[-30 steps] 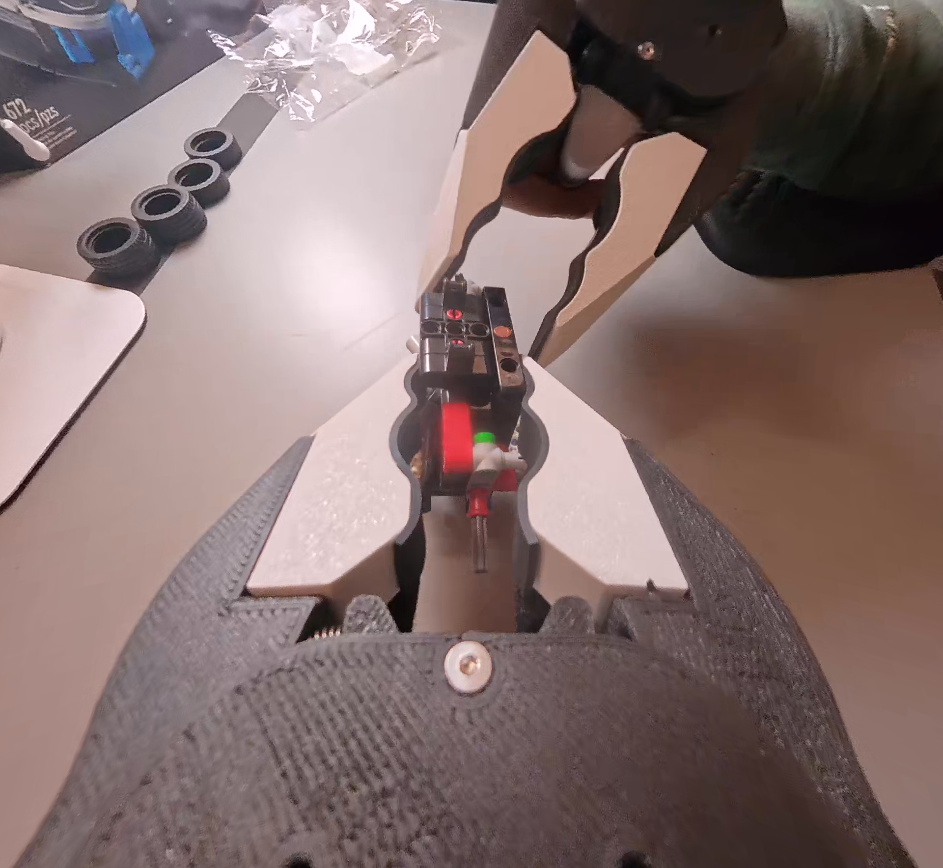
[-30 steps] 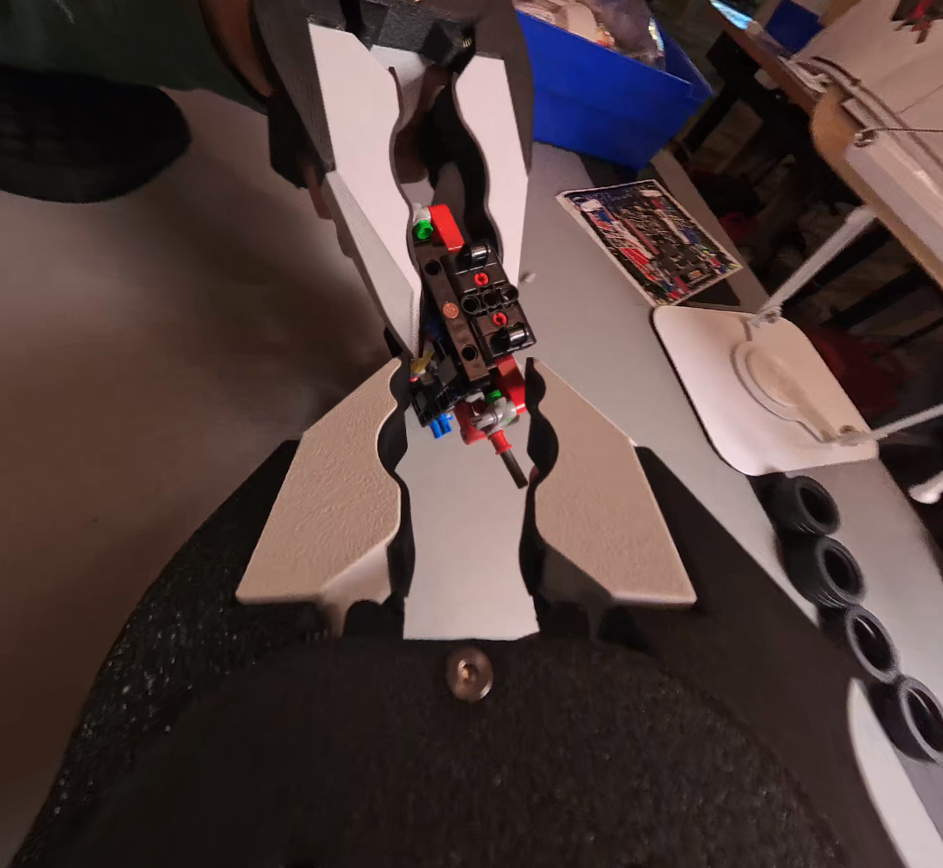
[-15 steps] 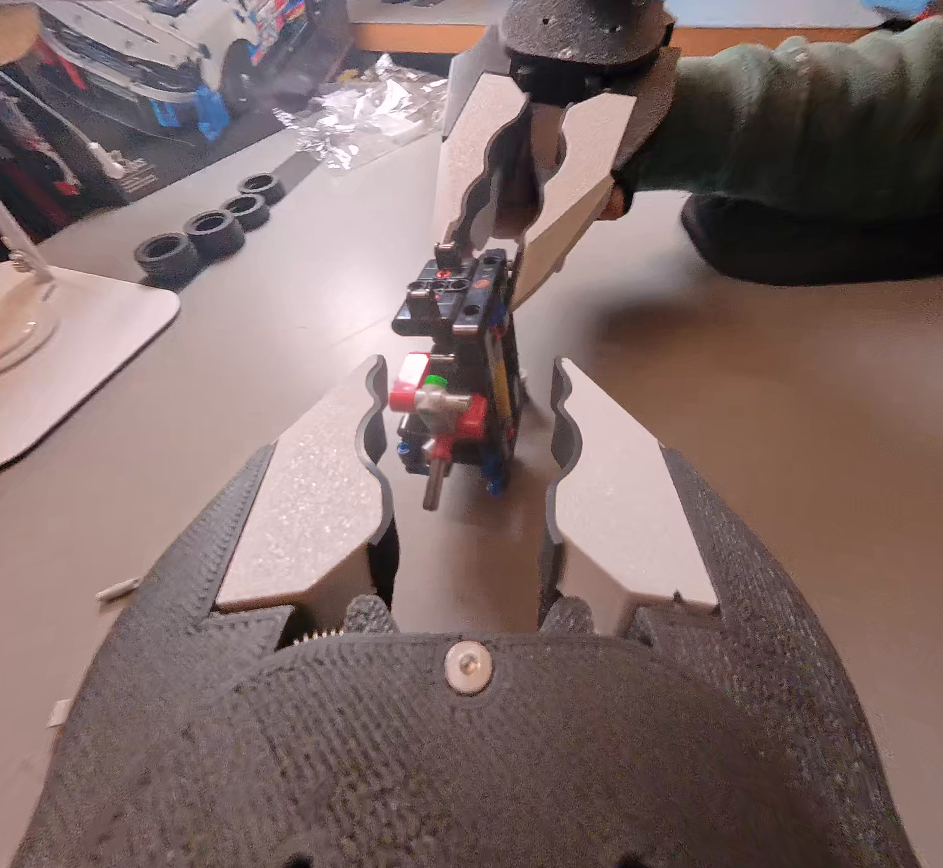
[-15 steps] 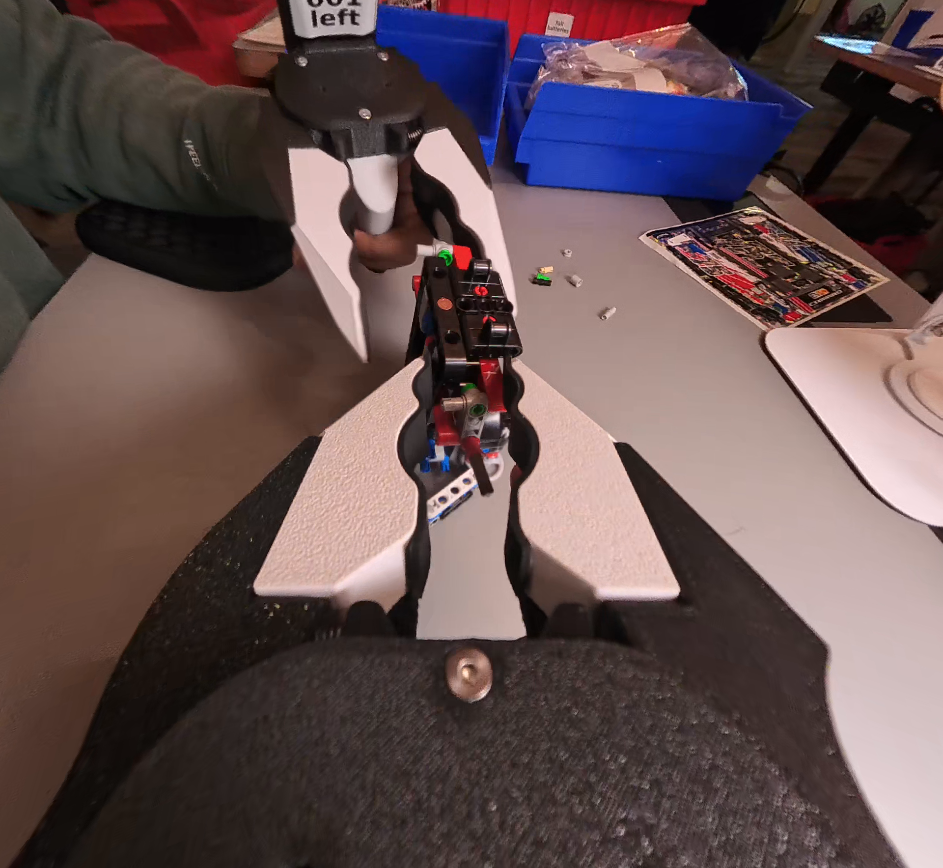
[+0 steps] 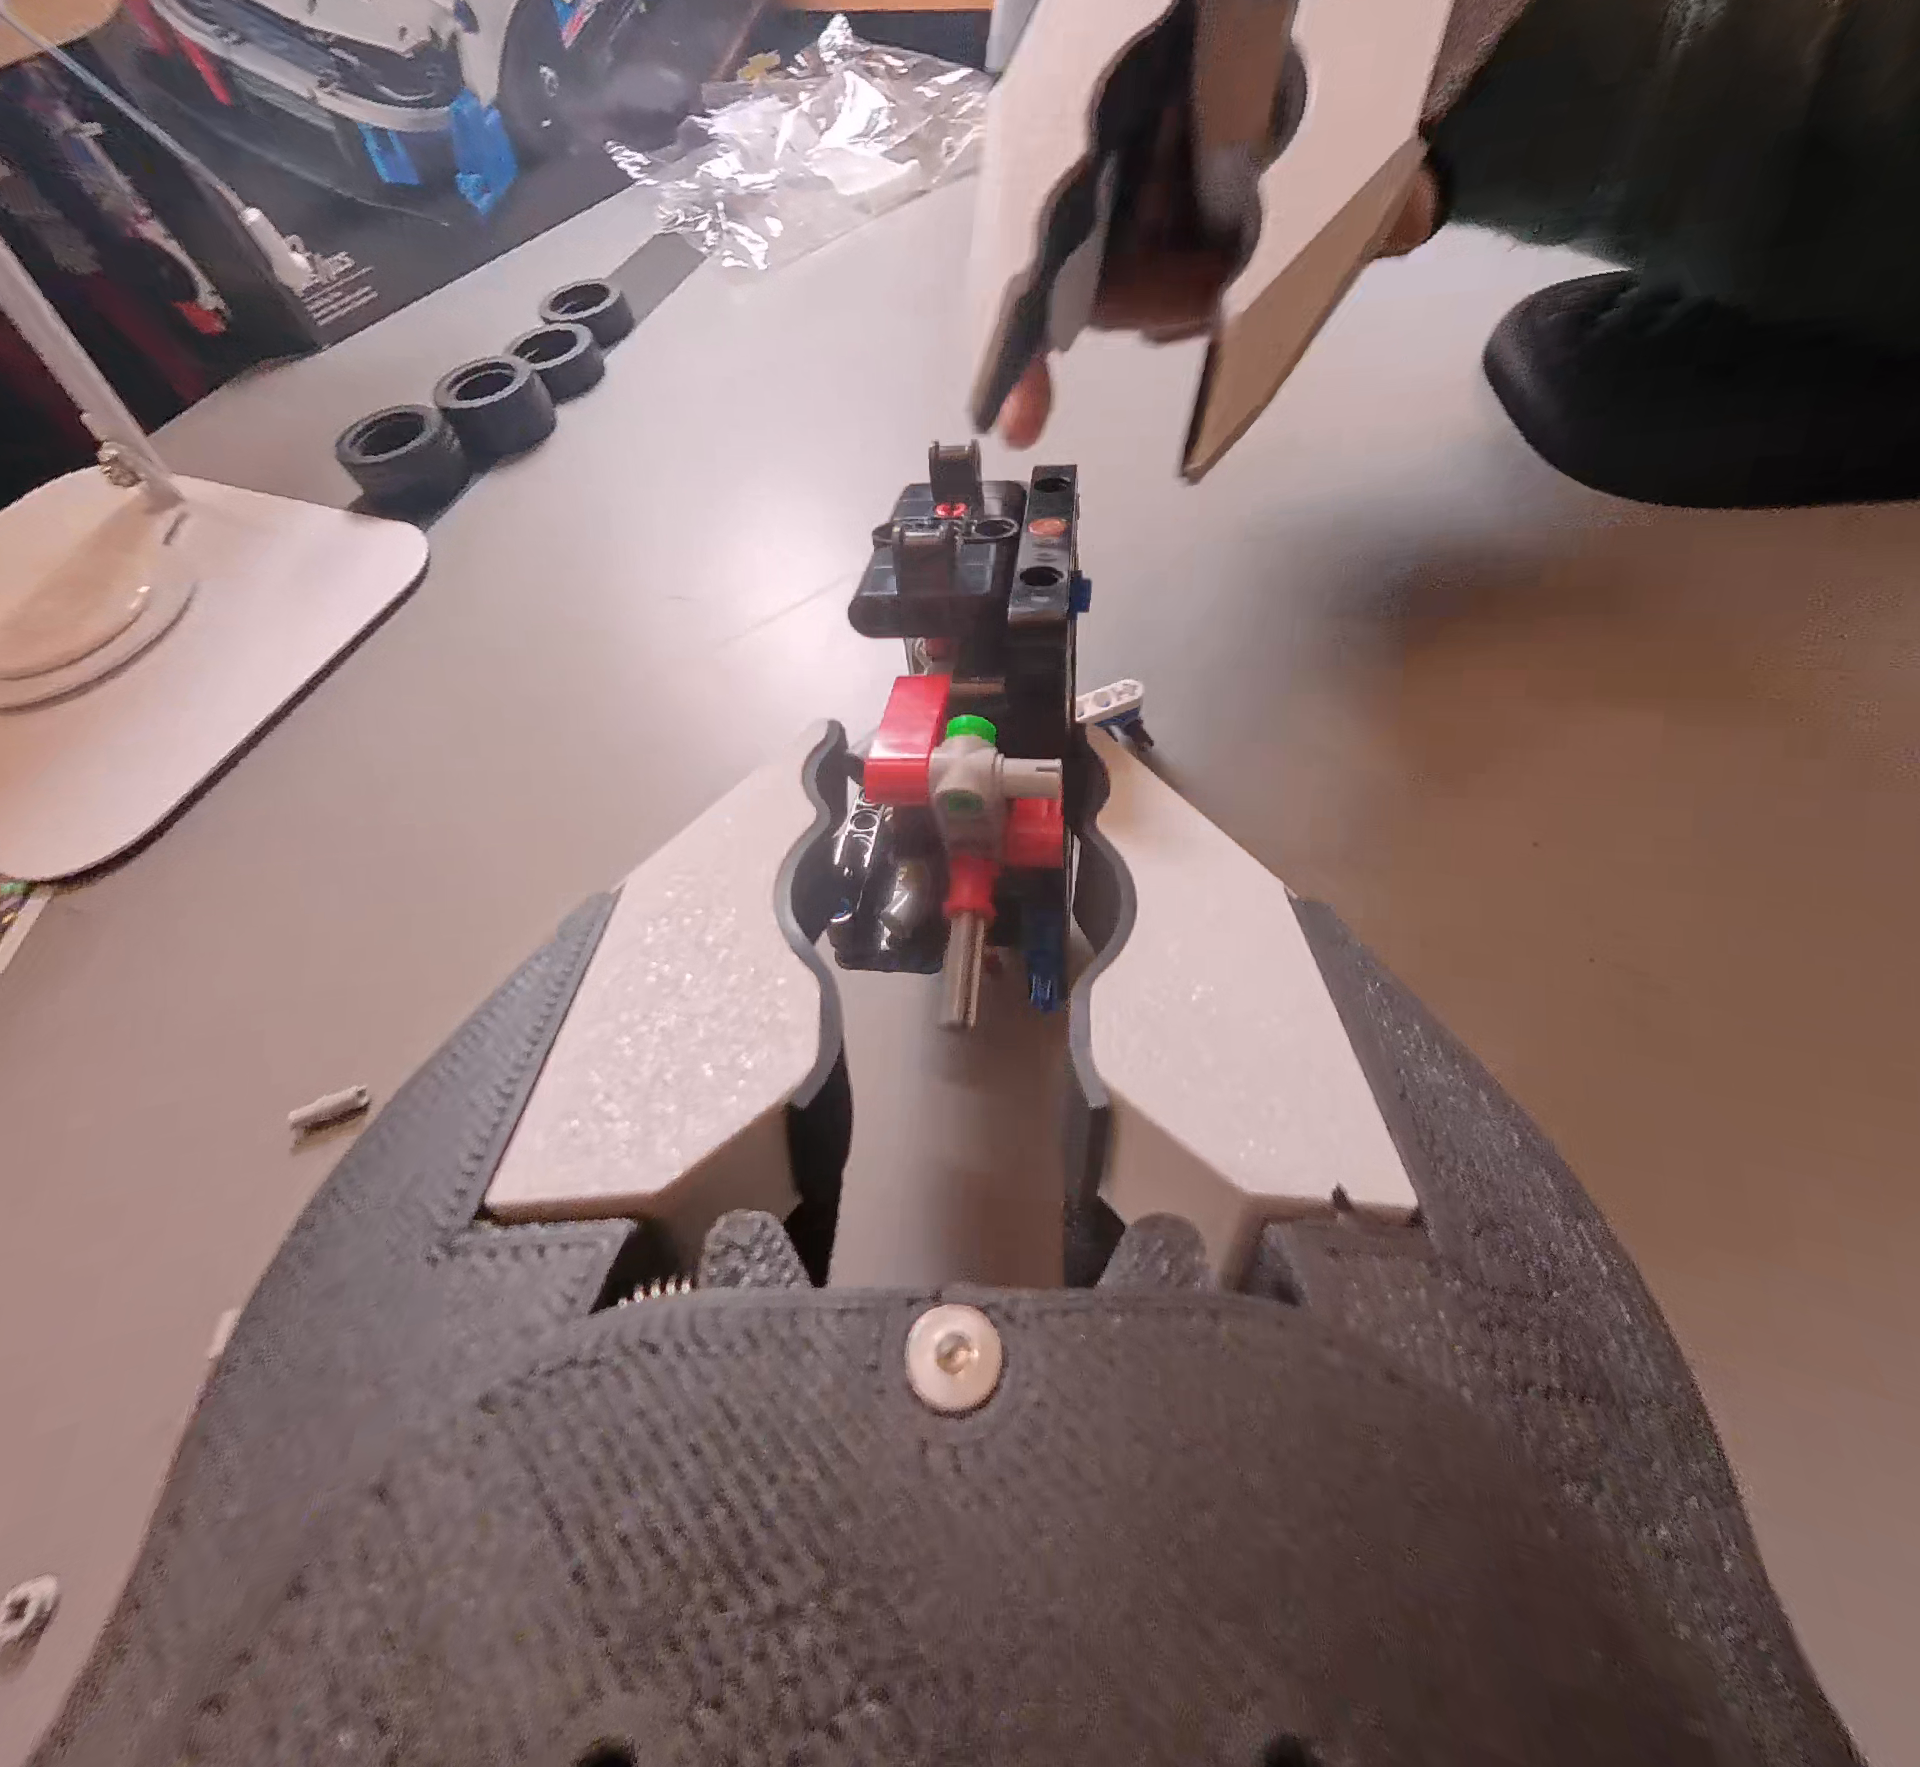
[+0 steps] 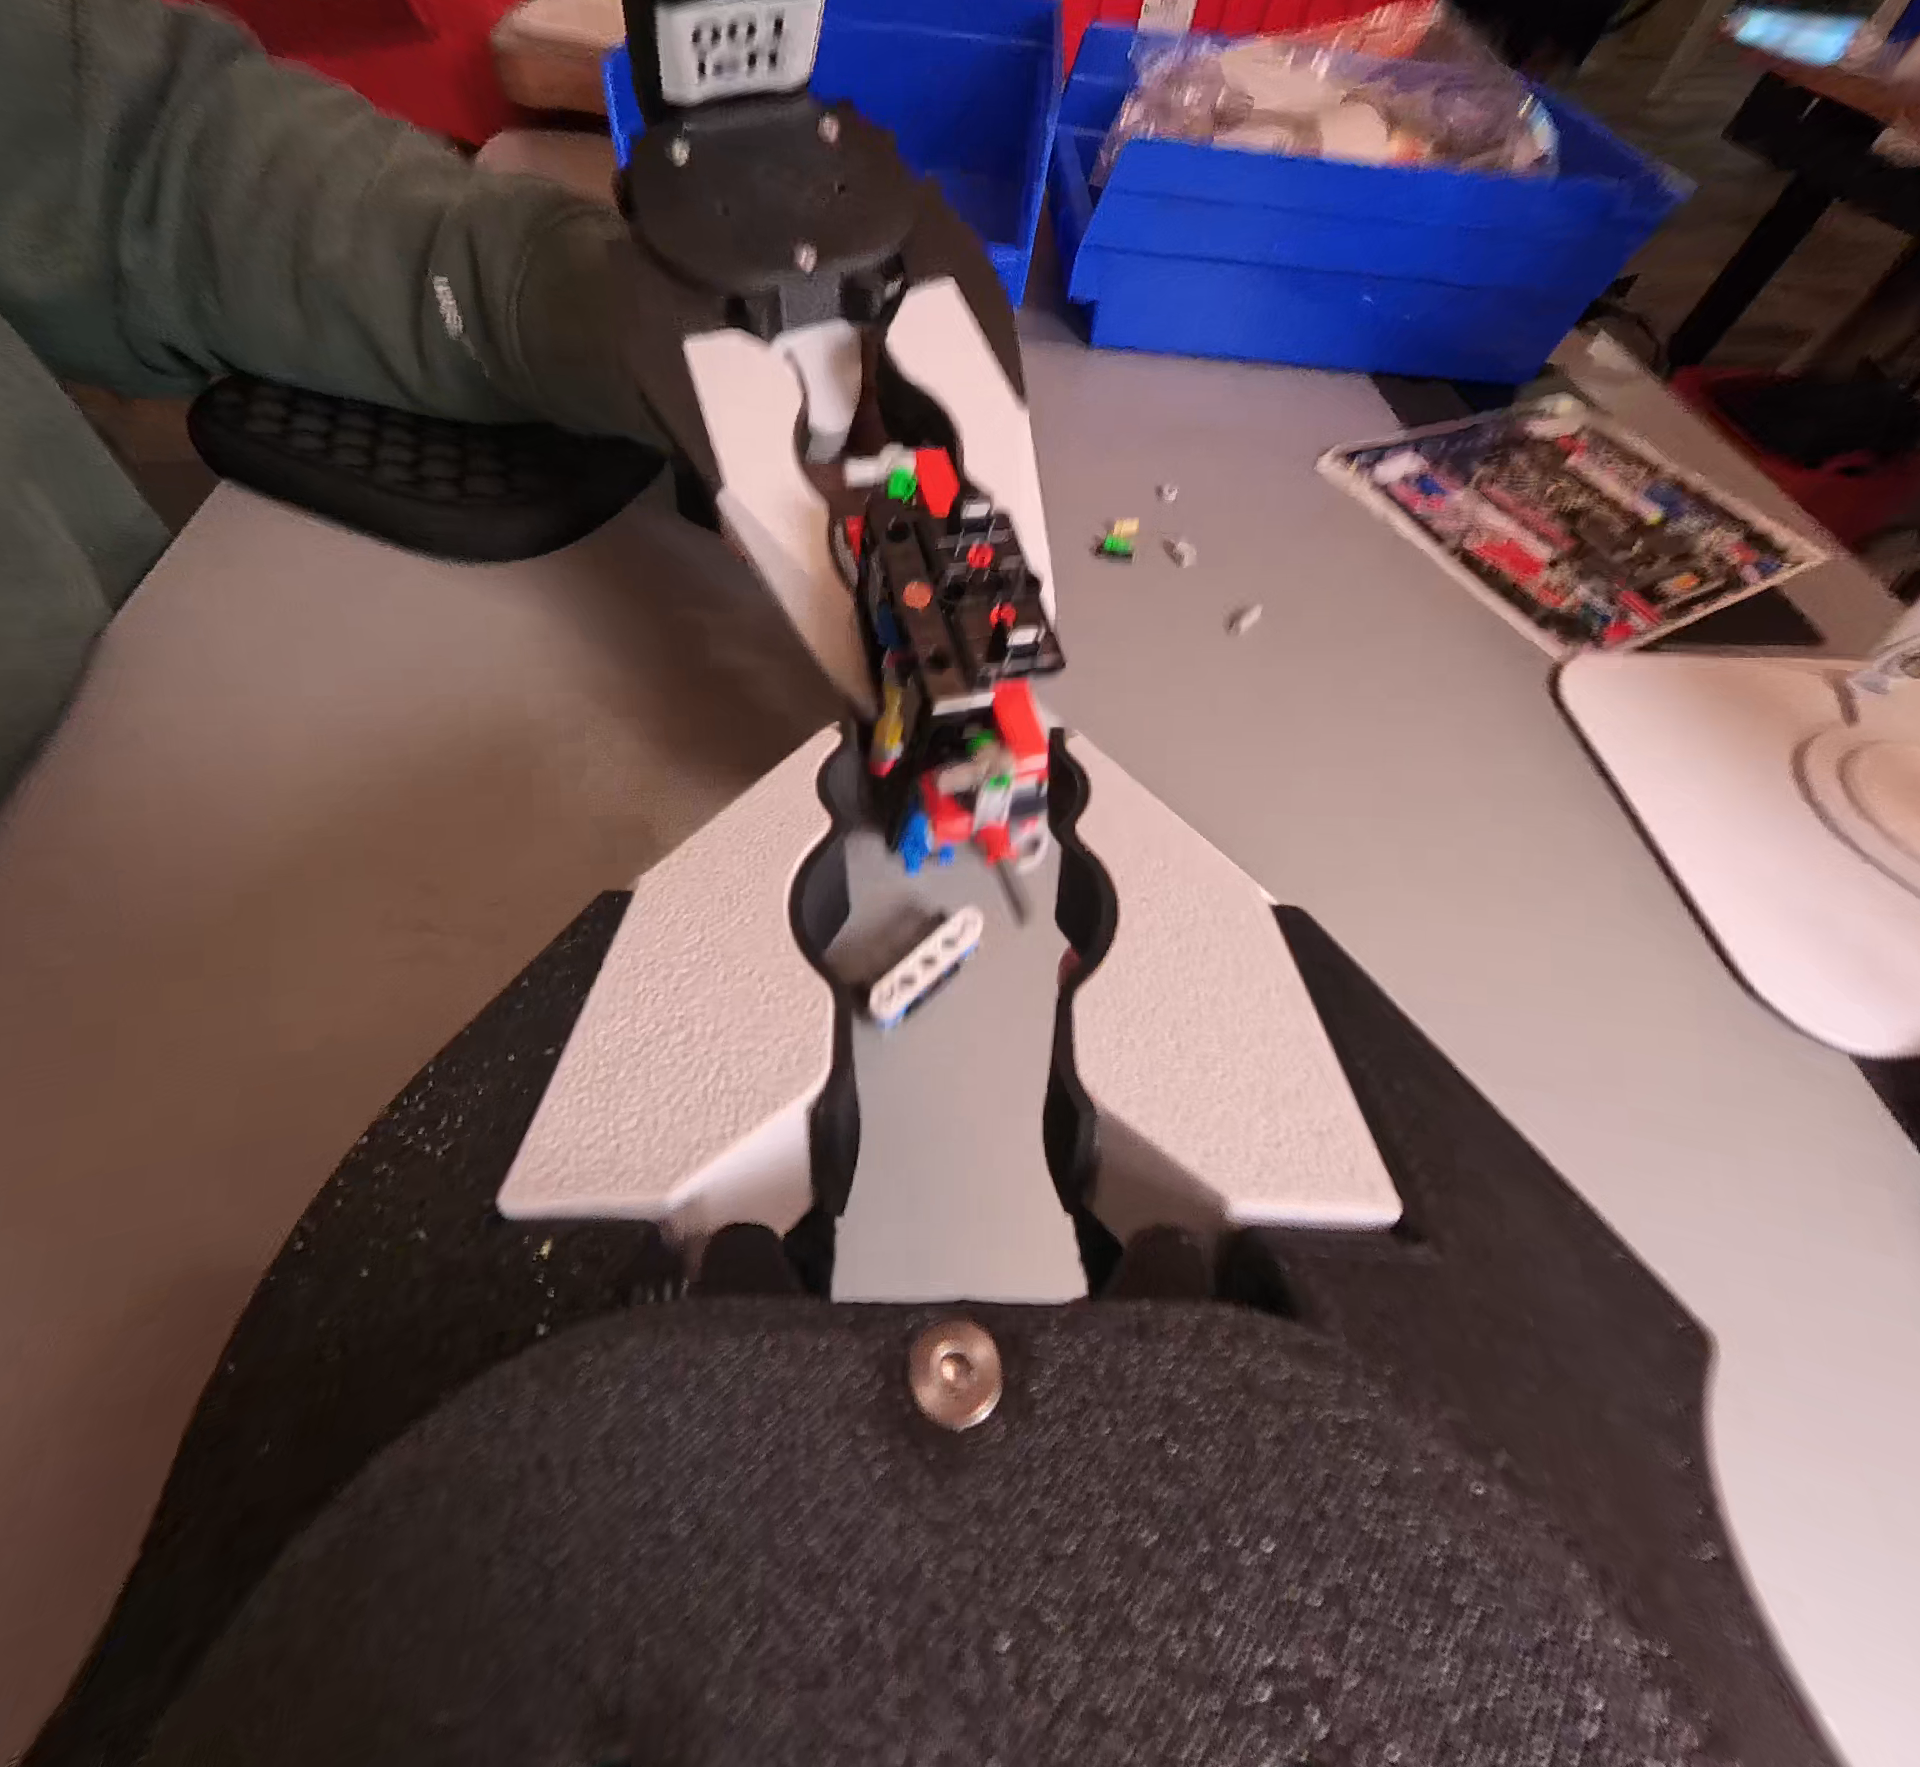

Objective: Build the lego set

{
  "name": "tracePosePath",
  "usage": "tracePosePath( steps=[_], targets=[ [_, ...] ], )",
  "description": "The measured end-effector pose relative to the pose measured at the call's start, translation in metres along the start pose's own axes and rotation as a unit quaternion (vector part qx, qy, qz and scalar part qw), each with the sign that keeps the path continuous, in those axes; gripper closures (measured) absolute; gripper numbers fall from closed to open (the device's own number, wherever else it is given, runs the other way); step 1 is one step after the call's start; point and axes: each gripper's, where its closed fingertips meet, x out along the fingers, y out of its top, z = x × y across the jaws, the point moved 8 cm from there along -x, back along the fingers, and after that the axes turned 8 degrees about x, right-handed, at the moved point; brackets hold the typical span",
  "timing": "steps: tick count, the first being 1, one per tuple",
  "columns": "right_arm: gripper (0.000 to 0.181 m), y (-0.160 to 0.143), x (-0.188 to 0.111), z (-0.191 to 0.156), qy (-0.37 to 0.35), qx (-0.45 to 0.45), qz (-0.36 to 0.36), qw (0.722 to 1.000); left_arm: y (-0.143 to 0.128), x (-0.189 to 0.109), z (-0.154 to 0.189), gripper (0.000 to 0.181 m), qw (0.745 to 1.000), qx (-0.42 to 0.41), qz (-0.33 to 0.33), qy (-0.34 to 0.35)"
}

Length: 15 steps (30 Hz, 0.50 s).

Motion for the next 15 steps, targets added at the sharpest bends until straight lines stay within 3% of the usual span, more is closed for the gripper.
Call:
tracePosePath(
  steps=[1,3,6,9,13,15],
  targets=[
    [0.145,-0.003,-0.007,0.000,0.007,-0.001,-0.039,0.999,-0.001,-0.002,-0.002,0.141,1.000,-0.004,-0.004,0.008],
    [0.144,-0.019,-0.012,-0.002,0.016,-0.014,-0.134,0.991,-0.003,-0.005,-0.005,0.141,0.999,-0.010,-0.010,0.030],
    [0.132,-0.044,0.004,-0.001,0.025,-0.040,-0.226,0.973,-0.005,-0.007,-0.009,0.141,0.998,-0.022,-0.018,0.060],
    [0.119,-0.054,0.028,0.005,0.046,-0.071,-0.241,0.967,-0.006,-0.009,-0.010,0.140,0.995,-0.020,-0.032,0.096],
    [0.121,-0.052,0.047,0.010,0.088,-0.054,-0.231,0.967,-0.008,-0.013,-0.008,0.141,0.992,-0.013,-0.037,0.121],
    [0.135,-0.053,0.046,0.006,0.091,-0.044,-0.224,0.969,-0.008,-0.015,-0.007,0.141,0.992,-0.015,-0.036,0.123]
  ],
)
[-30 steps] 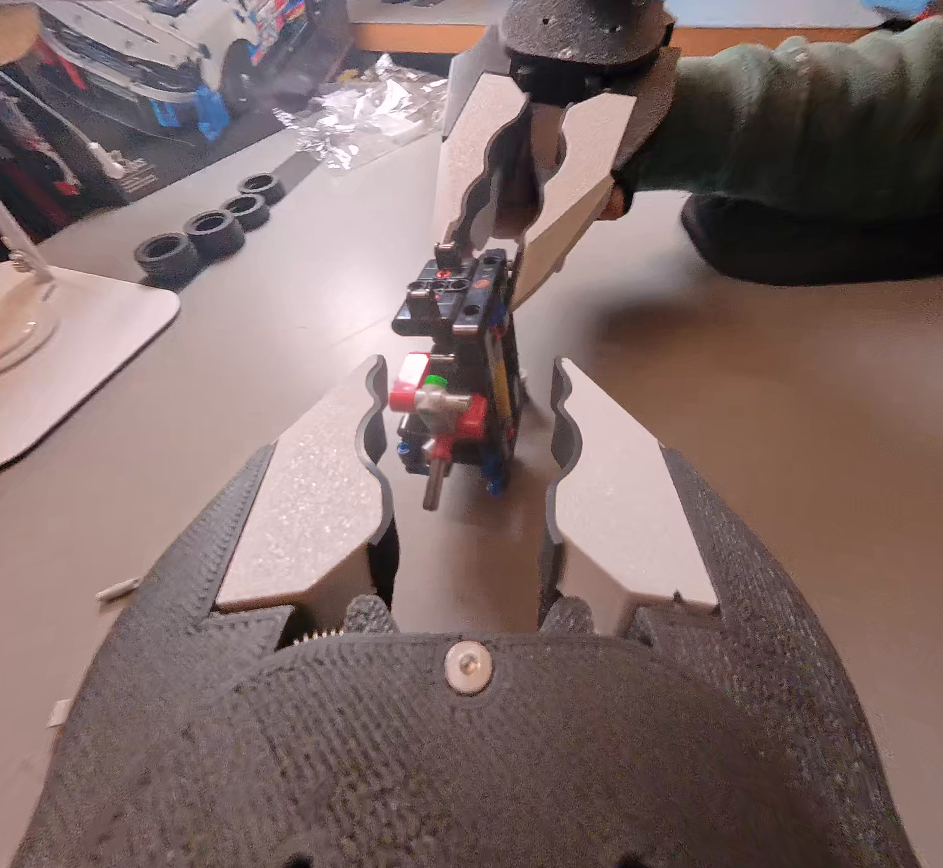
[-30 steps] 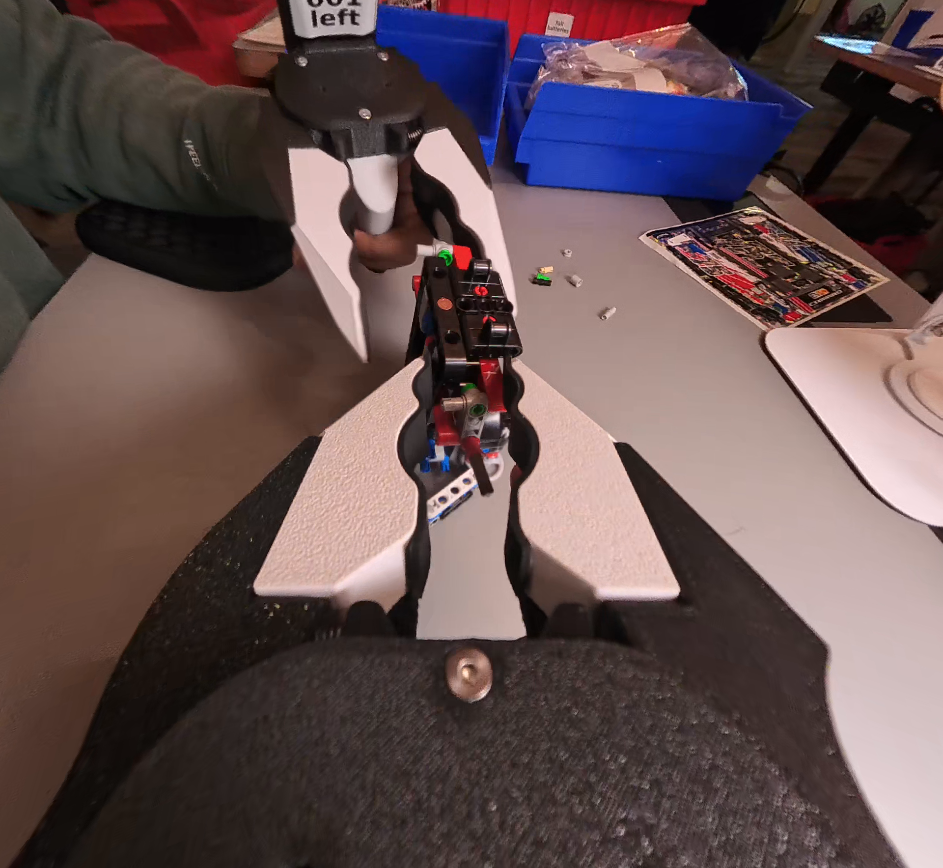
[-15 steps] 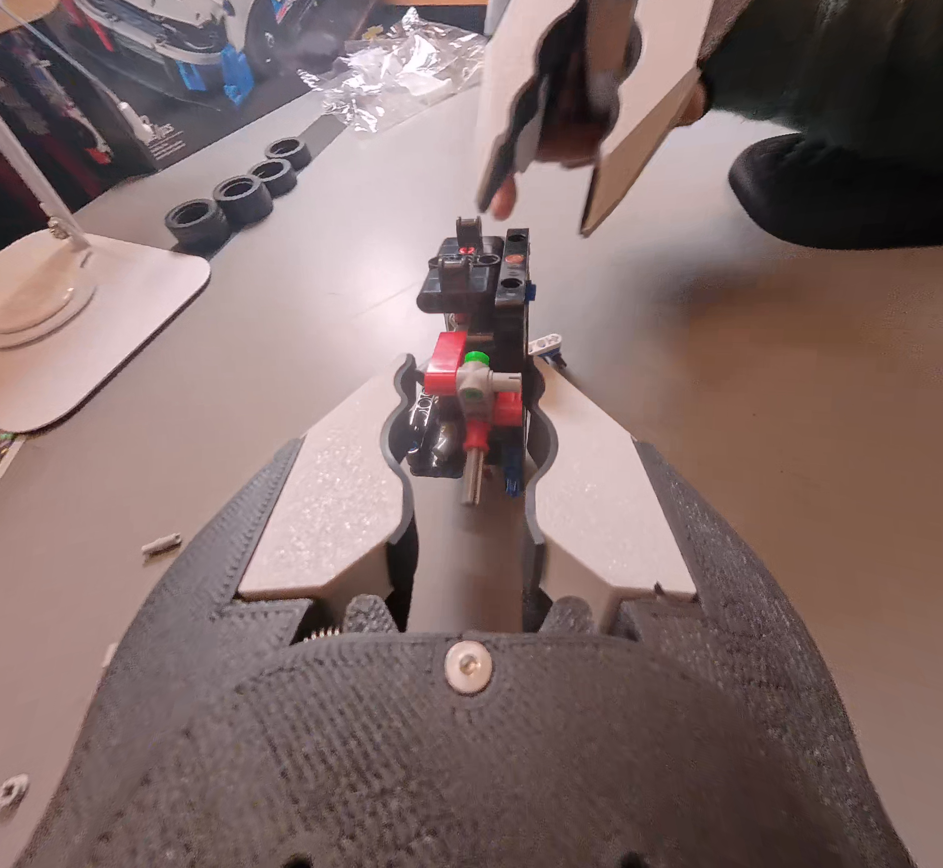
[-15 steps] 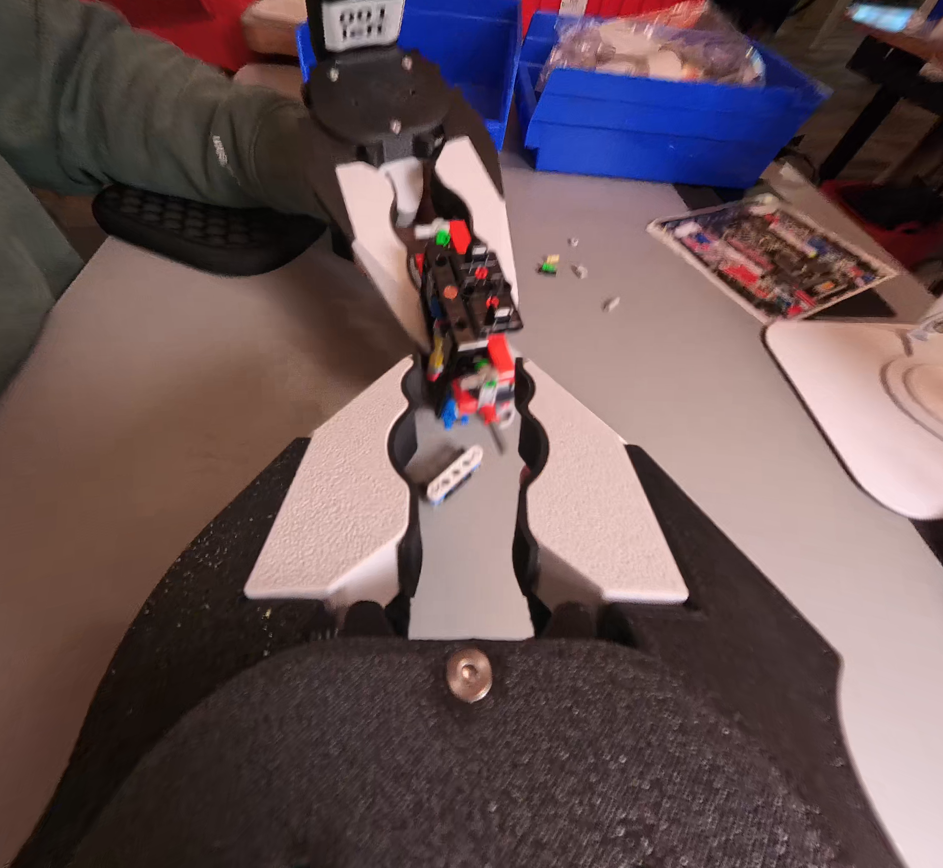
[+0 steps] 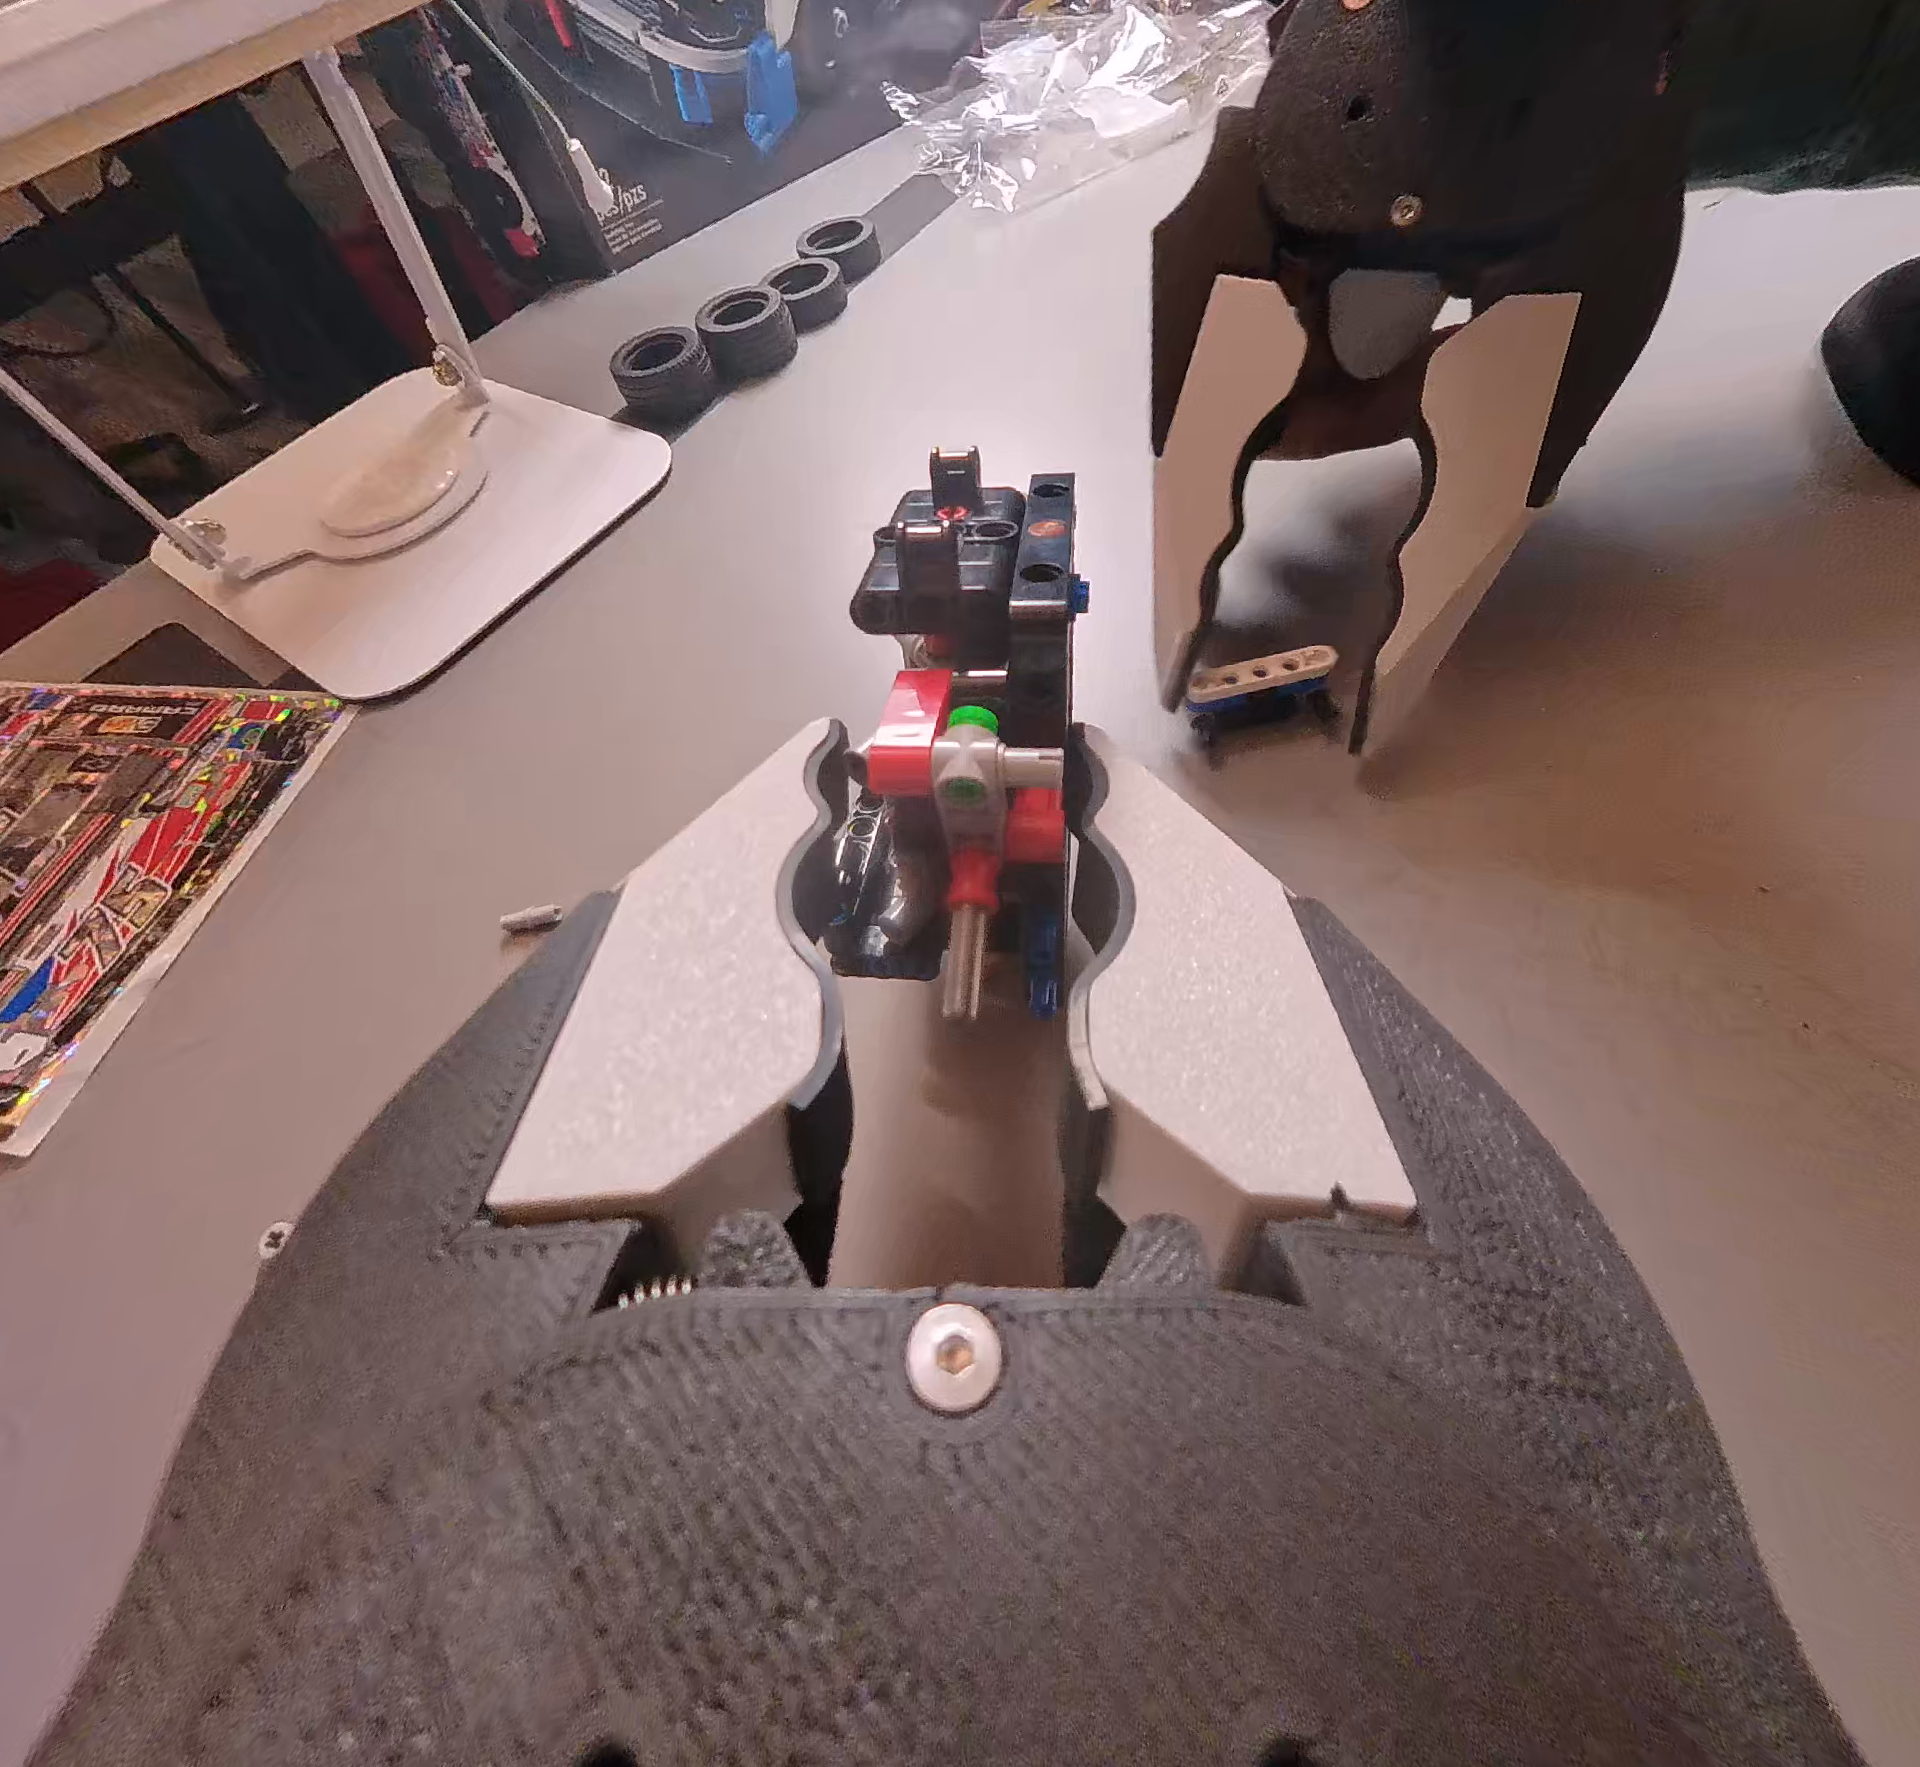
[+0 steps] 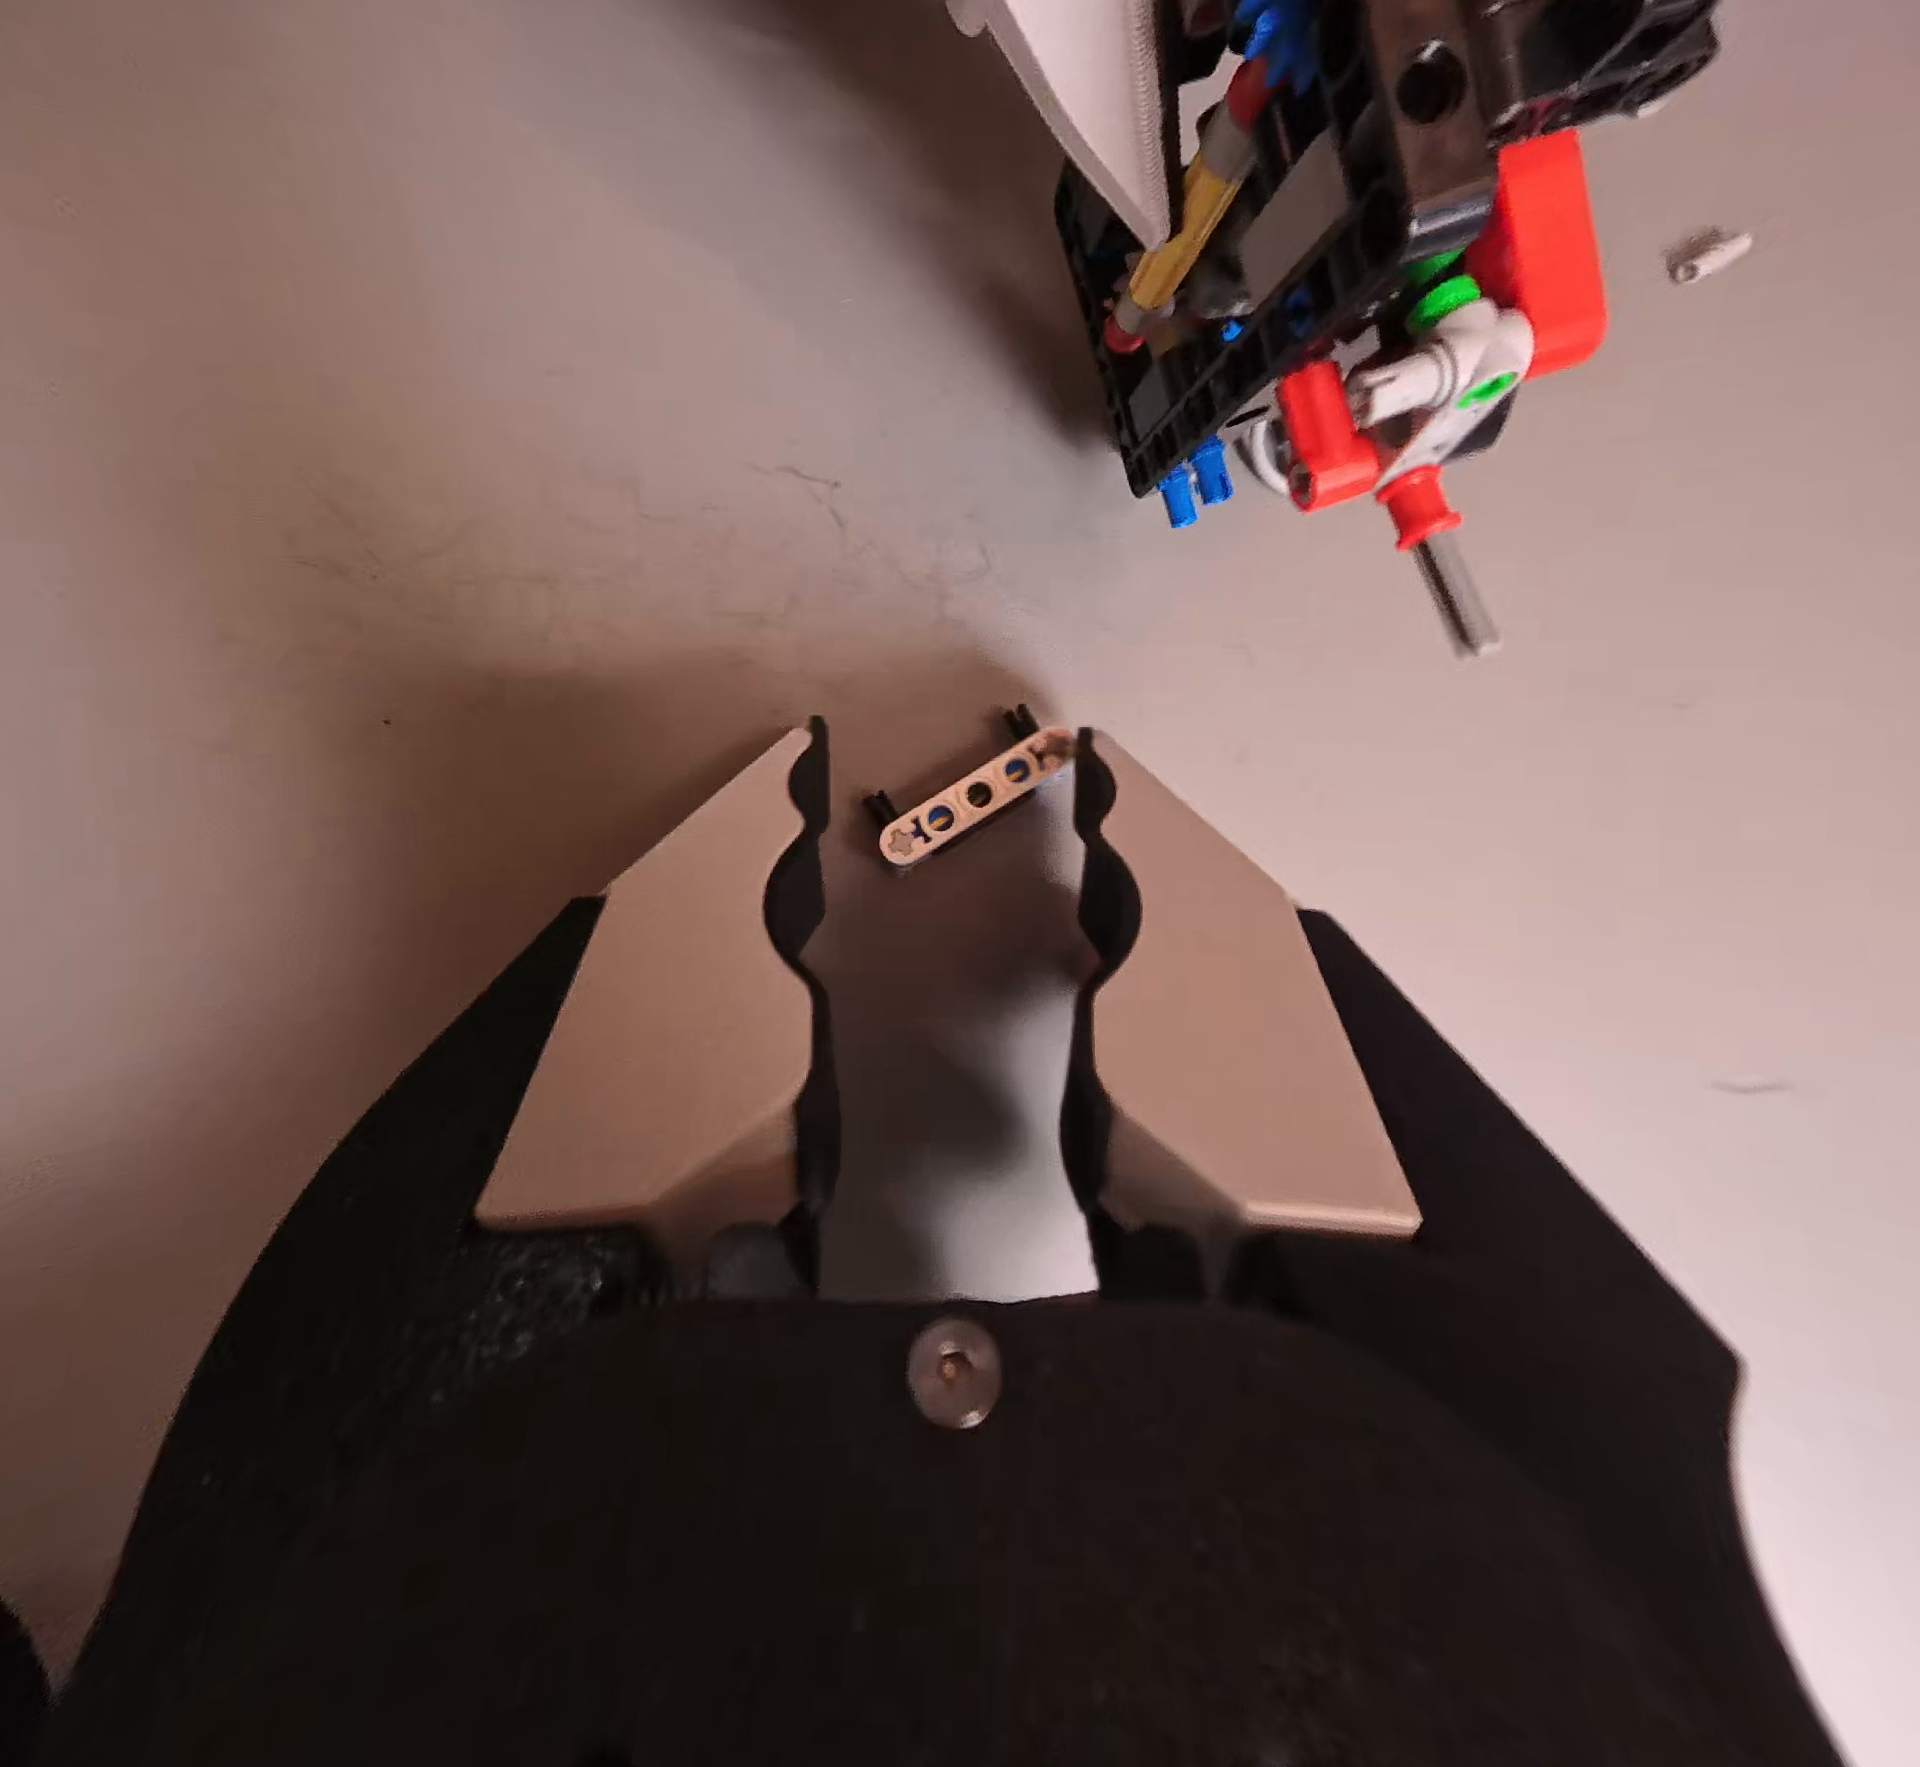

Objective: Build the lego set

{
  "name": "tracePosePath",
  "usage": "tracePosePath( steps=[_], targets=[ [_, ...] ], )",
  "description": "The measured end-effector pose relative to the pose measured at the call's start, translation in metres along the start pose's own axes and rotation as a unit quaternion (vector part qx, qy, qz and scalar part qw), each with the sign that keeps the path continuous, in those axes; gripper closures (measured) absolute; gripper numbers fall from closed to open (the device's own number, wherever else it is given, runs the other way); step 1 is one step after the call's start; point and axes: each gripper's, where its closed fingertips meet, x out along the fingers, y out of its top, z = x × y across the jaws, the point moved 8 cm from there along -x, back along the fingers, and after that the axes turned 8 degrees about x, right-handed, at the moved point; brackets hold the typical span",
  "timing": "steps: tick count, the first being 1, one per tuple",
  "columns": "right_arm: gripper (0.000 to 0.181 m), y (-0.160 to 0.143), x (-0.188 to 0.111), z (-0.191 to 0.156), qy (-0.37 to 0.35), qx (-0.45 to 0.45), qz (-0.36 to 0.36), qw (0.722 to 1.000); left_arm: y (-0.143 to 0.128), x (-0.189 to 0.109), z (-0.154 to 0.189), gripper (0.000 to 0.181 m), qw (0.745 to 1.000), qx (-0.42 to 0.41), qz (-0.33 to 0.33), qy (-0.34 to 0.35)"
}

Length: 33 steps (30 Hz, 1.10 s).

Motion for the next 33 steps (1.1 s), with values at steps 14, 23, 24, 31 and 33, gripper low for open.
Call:
tracePosePath(
  steps=[14,23,24,31,33],
  targets=[
    [0.132,-0.028,-0.026,-0.100,-0.241,0.226,0.018,0.944,0.004,0.001,0.013,0.142,1.000,0.024,0.002,-0.010],
    [0.161,-0.047,-0.047,-0.075,-0.220,0.046,-0.055,0.973,0.006,0.001,0.019,0.142,0.999,0.032,0.004,0.000],
    [0.162,-0.046,-0.044,-0.074,-0.206,0.043,-0.056,0.976,0.006,0.001,0.018,0.142,0.999,0.032,0.003,0.003],
    [0.164,-0.026,-0.022,-0.087,-0.146,0.013,-0.031,0.989,0.004,0.000,0.016,0.142,1.000,0.027,0.013,0.007],
    [0.164,-0.025,-0.028,-0.086,-0.160,0.003,-0.027,0.987,0.003,0.000,0.016,0.142,0.999,0.028,0.015,0.005]
  ],
)
